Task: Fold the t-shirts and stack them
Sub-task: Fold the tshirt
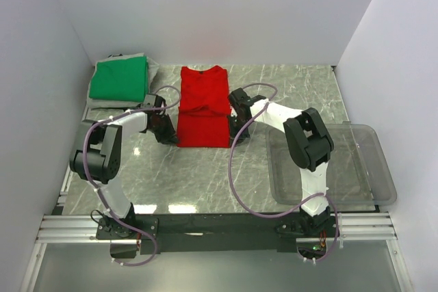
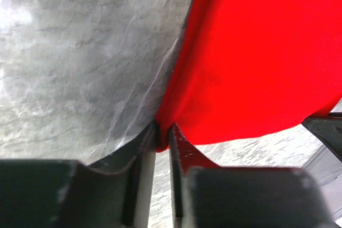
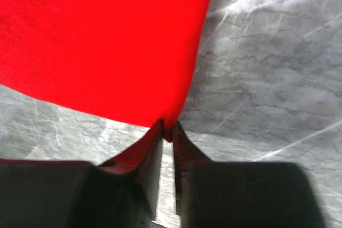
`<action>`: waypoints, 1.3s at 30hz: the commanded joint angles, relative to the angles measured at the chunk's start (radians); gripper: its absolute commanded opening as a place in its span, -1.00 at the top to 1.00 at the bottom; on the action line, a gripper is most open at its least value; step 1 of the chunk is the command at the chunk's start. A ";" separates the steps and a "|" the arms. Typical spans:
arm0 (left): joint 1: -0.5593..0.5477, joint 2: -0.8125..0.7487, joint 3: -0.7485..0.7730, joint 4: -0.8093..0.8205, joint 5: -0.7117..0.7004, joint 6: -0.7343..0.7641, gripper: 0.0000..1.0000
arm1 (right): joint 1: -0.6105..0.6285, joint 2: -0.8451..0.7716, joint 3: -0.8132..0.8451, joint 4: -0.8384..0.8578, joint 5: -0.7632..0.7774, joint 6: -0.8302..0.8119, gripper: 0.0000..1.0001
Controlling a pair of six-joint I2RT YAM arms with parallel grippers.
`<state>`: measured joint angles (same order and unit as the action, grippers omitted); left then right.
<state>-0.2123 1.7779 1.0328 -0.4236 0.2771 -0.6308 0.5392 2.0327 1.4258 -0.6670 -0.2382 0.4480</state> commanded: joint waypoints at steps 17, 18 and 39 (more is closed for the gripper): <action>-0.044 -0.202 -0.229 -0.098 -0.024 -0.009 0.99 | 0.076 -0.147 -0.215 -0.060 -0.003 -0.008 1.00; -0.050 -0.236 -0.243 -0.109 -0.018 -0.018 0.99 | 0.085 -0.179 -0.232 -0.066 -0.003 -0.005 1.00; -0.242 -0.736 -0.413 -0.434 0.036 -0.195 -0.02 | 0.341 -0.568 -0.498 -0.201 0.025 0.207 0.28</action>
<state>-0.4496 1.0985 0.6033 -0.7895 0.2886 -0.8059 0.8669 1.5143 0.8993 -0.7746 -0.2478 0.6338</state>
